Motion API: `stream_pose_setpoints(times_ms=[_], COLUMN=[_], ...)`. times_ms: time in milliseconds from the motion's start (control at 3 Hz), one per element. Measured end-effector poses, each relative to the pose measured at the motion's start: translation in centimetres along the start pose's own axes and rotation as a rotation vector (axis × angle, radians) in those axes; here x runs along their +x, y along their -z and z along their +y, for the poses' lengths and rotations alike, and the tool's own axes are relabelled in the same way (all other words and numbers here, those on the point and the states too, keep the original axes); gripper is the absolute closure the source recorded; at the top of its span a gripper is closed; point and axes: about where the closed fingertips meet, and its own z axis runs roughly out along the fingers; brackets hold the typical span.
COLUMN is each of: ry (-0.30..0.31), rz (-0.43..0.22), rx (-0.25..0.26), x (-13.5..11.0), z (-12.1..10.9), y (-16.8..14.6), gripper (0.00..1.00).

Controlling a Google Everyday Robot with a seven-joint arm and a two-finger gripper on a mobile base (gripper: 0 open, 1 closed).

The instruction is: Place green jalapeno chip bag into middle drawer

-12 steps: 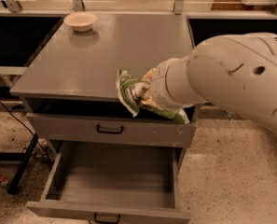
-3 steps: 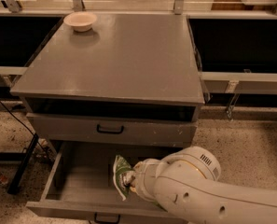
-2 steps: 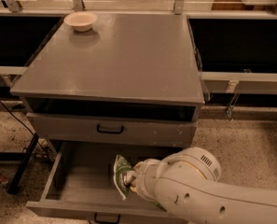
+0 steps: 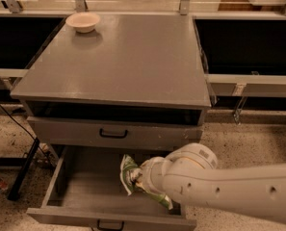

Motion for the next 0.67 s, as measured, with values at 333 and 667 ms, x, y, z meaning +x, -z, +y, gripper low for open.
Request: stream_pose_setpoints(times_ms=[333, 667], ry=[-0.017, -0.016], rz=[0.015, 0.018], rx=[-0.035, -0.042], x=[0.10, 0.20], z=[-0.98, -0.92], y=[-3.18, -3.72], gripper=[1.00, 1.00])
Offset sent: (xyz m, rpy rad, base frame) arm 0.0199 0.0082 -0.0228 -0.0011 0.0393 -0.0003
